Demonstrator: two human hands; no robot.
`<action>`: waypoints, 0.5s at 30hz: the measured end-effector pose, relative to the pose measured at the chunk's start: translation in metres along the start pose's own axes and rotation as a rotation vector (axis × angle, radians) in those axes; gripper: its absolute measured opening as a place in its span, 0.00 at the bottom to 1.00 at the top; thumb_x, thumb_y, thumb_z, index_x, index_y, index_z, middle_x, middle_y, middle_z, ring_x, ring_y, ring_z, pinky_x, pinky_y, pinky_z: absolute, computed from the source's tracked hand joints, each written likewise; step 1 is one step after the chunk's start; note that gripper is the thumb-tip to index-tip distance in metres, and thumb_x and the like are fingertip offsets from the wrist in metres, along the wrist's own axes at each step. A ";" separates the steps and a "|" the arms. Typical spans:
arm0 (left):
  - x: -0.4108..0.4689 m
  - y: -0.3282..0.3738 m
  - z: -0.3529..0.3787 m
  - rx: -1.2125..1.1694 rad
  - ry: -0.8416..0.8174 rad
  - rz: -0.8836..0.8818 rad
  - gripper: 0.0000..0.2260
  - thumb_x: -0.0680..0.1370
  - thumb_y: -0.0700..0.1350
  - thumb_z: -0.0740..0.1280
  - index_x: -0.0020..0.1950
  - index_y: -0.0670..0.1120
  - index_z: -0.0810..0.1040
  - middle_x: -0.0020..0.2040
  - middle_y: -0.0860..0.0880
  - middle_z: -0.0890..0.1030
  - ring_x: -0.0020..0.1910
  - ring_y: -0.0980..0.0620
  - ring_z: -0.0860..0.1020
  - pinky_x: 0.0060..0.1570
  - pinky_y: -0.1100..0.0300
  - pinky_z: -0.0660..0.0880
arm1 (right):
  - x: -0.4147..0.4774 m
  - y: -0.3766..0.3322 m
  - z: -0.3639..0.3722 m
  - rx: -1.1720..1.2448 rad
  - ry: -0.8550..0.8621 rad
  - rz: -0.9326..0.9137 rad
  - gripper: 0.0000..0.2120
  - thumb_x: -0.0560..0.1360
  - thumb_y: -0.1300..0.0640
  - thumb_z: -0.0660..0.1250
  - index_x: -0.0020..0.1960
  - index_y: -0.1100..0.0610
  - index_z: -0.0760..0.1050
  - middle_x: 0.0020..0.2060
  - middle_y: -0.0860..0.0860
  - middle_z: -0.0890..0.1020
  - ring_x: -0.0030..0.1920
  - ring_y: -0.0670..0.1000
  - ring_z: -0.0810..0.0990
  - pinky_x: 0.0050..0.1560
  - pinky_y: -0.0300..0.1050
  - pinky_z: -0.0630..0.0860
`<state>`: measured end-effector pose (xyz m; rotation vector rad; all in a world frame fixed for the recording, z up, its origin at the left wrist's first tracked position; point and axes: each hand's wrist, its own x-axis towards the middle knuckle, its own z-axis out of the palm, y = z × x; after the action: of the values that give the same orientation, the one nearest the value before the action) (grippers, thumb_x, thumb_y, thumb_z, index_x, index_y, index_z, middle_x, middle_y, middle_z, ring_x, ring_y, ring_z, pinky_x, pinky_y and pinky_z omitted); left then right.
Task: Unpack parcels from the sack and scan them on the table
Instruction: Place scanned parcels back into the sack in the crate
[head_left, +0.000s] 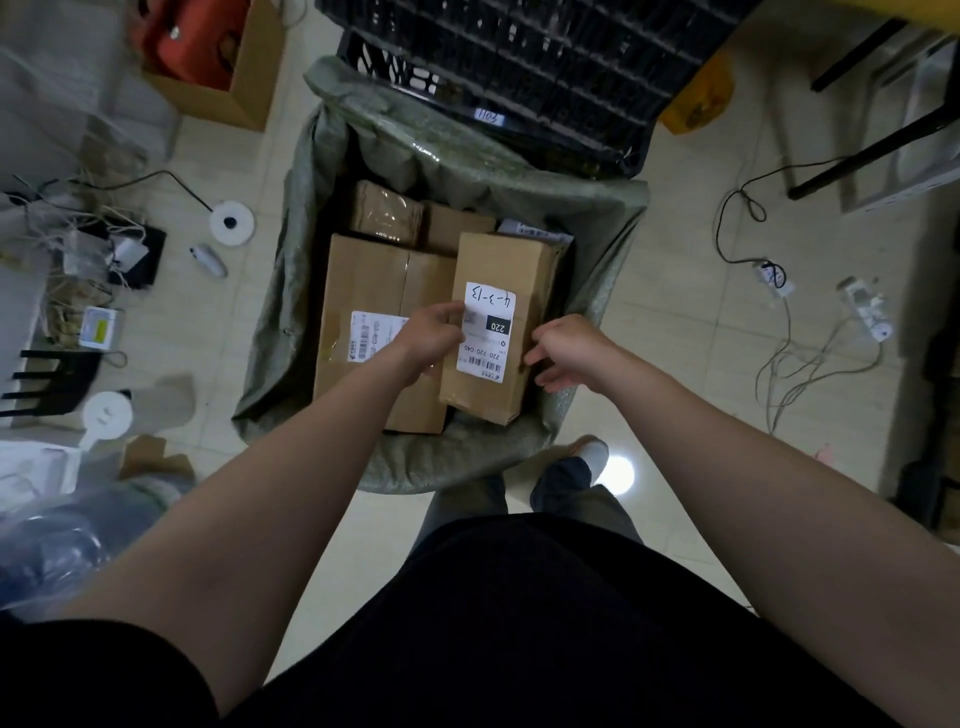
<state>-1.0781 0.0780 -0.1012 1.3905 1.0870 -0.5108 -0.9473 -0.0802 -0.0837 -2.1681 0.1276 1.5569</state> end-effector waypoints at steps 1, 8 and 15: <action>-0.003 0.004 0.002 0.001 -0.002 -0.004 0.23 0.82 0.38 0.61 0.76 0.52 0.73 0.62 0.48 0.81 0.59 0.44 0.81 0.57 0.42 0.79 | -0.004 0.001 -0.006 -0.006 -0.022 -0.029 0.11 0.83 0.60 0.58 0.62 0.54 0.76 0.51 0.54 0.86 0.46 0.60 0.87 0.44 0.51 0.85; -0.023 0.066 0.015 0.013 0.125 0.034 0.10 0.82 0.42 0.65 0.63 0.46 0.79 0.57 0.45 0.82 0.50 0.48 0.81 0.48 0.50 0.80 | -0.020 0.021 -0.102 -0.138 0.014 -0.172 0.11 0.81 0.59 0.60 0.58 0.53 0.80 0.48 0.54 0.86 0.36 0.55 0.86 0.29 0.39 0.72; -0.033 0.208 0.113 0.171 0.109 0.189 0.08 0.77 0.41 0.67 0.52 0.52 0.83 0.47 0.48 0.84 0.49 0.49 0.84 0.43 0.53 0.83 | -0.017 0.023 -0.264 -0.349 0.141 -0.293 0.07 0.78 0.59 0.64 0.51 0.52 0.80 0.47 0.52 0.85 0.35 0.55 0.83 0.26 0.36 0.66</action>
<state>-0.8857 -0.0003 0.0164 1.6694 1.0041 -0.4010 -0.7305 -0.2141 -0.0097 -2.4257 -0.4295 1.3363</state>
